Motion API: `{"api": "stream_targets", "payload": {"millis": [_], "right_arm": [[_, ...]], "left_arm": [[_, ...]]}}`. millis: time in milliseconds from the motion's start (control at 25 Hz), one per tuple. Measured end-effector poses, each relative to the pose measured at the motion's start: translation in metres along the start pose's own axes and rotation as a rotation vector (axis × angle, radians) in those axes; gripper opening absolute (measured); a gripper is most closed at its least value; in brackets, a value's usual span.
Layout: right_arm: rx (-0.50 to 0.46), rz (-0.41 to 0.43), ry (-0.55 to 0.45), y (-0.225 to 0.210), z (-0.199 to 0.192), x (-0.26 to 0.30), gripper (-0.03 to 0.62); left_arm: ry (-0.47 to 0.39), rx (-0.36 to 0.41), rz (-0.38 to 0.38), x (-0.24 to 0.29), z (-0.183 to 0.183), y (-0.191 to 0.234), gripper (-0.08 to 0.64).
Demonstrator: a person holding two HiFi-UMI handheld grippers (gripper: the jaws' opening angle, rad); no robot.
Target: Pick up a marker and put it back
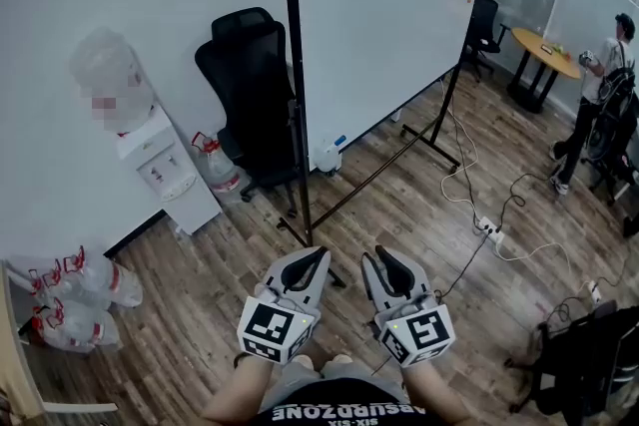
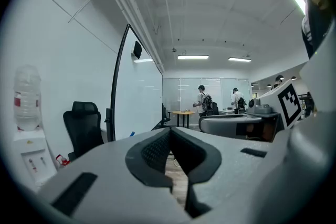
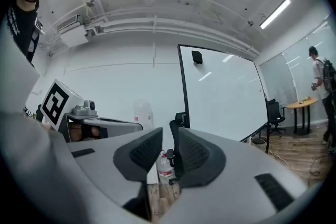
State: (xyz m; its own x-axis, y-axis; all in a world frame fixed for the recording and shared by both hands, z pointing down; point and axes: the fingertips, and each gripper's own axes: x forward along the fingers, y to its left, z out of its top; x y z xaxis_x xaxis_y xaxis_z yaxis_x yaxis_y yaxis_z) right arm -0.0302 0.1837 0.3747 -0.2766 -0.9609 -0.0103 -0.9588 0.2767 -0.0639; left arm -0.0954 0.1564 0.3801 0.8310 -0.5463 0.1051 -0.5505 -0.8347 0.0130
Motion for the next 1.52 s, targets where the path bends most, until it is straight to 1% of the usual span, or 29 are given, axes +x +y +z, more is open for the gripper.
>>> {"api": "stream_targets", "payload": {"millis": [80,120,200,400,600,720,960,1080,1240,1360,1520], "right_arm": [[0.026,0.012,-0.012,-0.005,0.001,0.0,0.188],[0.036,0.017,-0.022,-0.008,0.001,-0.001,0.229],[0.044,0.028,-0.034,-0.015,0.002,-0.005,0.247],[0.073,0.057,-0.028,-0.028,0.0,0.0,0.259],[0.096,0.081,-0.017,-0.042,-0.005,0.006,0.259],[0.097,0.081,-0.012,-0.049,-0.007,0.017,0.259],[0.097,0.072,0.008,-0.064,-0.015,0.053,0.259],[0.101,0.064,0.018,-0.077,-0.019,0.078,0.259],[0.1,0.061,0.023,-0.091,-0.022,0.117,0.259],[0.101,0.061,0.026,-0.101,-0.024,0.143,0.258],[0.116,0.046,0.043,-0.114,-0.032,0.174,0.256]], "left_arm": [[-0.002,-0.003,0.015,0.002,-0.001,-0.002,0.008],[-0.003,-0.005,0.025,0.002,-0.002,-0.004,0.008],[-0.003,-0.009,0.049,0.004,-0.008,-0.006,0.008],[-0.006,-0.03,0.097,0.007,-0.015,-0.001,0.008],[0.014,-0.017,0.093,0.018,-0.022,-0.008,0.008],[0.025,-0.012,0.096,0.024,-0.027,0.0,0.008],[0.035,-0.033,0.108,0.047,-0.032,0.035,0.008],[0.036,-0.032,0.101,0.064,-0.032,0.054,0.008],[0.024,-0.052,0.104,0.082,-0.029,0.087,0.008],[0.027,-0.05,0.109,0.096,-0.029,0.109,0.008],[0.04,-0.046,0.095,0.118,-0.029,0.133,0.008]]}}
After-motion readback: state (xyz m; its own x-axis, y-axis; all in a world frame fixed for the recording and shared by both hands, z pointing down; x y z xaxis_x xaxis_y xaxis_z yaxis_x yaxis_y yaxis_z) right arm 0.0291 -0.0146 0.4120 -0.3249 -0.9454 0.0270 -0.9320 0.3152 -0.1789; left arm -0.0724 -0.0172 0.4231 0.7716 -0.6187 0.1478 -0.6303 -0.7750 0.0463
